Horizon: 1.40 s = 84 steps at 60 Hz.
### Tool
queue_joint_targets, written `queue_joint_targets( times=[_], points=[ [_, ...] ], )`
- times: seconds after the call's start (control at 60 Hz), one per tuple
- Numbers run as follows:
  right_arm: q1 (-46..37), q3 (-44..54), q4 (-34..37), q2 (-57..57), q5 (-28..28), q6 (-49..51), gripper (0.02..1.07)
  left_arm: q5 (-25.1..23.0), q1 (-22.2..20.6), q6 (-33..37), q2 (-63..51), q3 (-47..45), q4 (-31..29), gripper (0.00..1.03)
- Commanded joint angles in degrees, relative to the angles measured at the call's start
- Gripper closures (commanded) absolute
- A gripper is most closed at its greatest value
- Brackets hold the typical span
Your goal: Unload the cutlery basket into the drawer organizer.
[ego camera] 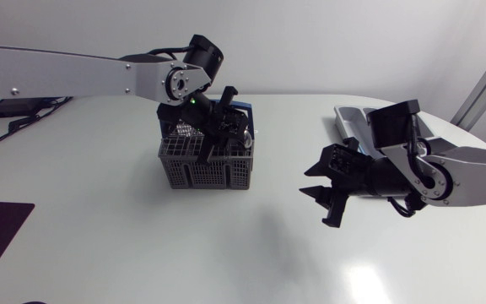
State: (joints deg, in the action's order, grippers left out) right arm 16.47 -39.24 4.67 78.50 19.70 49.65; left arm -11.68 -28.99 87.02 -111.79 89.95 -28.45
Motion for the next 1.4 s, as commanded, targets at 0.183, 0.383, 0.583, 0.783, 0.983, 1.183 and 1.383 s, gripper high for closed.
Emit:
queue_joint_targets(
  times=[0.183,0.383,0.583,0.783,0.983,1.183,1.383],
  points=[
    [1.4,0.4,-1.0,1.3,-0.1,-1.8,0.54,0.1,0.6,-0.7,2.4,0.4,-0.8,0.98],
    [1.9,0.2,-1.0,1.3,-0.1,-1.8,0.54,0.0,0.7,-0.7,3.2,0.3,-0.7,0.98],
    [2.2,0.4,-0.9,1.3,-0.4,-1.8,0.54,0.0,0.7,-0.8,4.7,0.2,-0.9,0.98],
    [2.4,0.7,-0.8,0.9,-0.5,-1.8,0.54,0.0,0.8,-0.8,6.3,-0.1,-1.9,0.98],
    [2.6,0.8,-0.6,0.1,-0.5,-1.8,0.54,0.1,0.8,-0.7,8.3,-0.4,-2.2,0.98],
    [2.9,1.1,-0.4,-0.5,-0.5,-2.0,0.54,0.1,0.8,-0.7,11.0,-0.7,-3.6,0.98],
    [3.0,1.5,-0.4,-1.2,-0.6,-2.3,0.54,0.1,1.0,-0.7,13.0,-1.1,-5.0,0.98]
  ],
)
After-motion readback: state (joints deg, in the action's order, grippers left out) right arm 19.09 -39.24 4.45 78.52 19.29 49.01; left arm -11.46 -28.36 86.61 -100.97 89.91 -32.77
